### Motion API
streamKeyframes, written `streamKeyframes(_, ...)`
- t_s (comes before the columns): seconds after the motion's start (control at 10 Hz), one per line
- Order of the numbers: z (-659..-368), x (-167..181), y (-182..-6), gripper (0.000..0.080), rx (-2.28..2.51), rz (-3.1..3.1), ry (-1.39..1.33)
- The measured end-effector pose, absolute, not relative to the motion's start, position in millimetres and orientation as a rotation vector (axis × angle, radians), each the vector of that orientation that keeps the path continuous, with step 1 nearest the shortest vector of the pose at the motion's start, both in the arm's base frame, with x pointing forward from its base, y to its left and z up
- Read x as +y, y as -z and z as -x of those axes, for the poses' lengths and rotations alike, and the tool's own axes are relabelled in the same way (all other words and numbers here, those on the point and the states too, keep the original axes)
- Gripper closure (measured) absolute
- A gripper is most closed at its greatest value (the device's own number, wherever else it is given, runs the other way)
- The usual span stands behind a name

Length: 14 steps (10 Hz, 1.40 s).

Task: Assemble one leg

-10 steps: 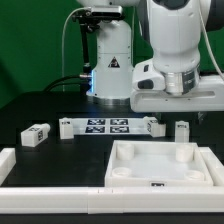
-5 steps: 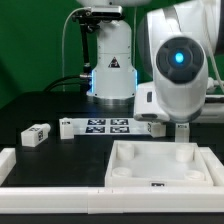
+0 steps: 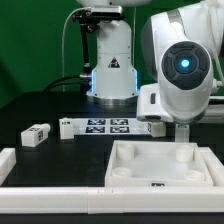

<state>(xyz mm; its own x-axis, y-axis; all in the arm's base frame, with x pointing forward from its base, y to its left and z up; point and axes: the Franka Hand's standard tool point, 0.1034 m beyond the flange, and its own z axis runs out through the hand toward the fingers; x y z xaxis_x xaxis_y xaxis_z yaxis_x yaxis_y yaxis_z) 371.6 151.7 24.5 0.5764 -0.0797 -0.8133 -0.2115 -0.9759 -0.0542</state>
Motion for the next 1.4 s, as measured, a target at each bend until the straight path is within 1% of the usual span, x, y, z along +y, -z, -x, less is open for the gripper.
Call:
streamKeyframes(0.8,-370.2,153.5,-24.5,0.0150,0.238,2.660,-1.365)
streamKeyframes(1.1,-366.2,160.6,-22.1,0.0150,0.276,2.676,-1.385)
streamKeyframes(1.4,-364.9,157.0,-18.5,0.0150,0.229,2.660,-1.382)
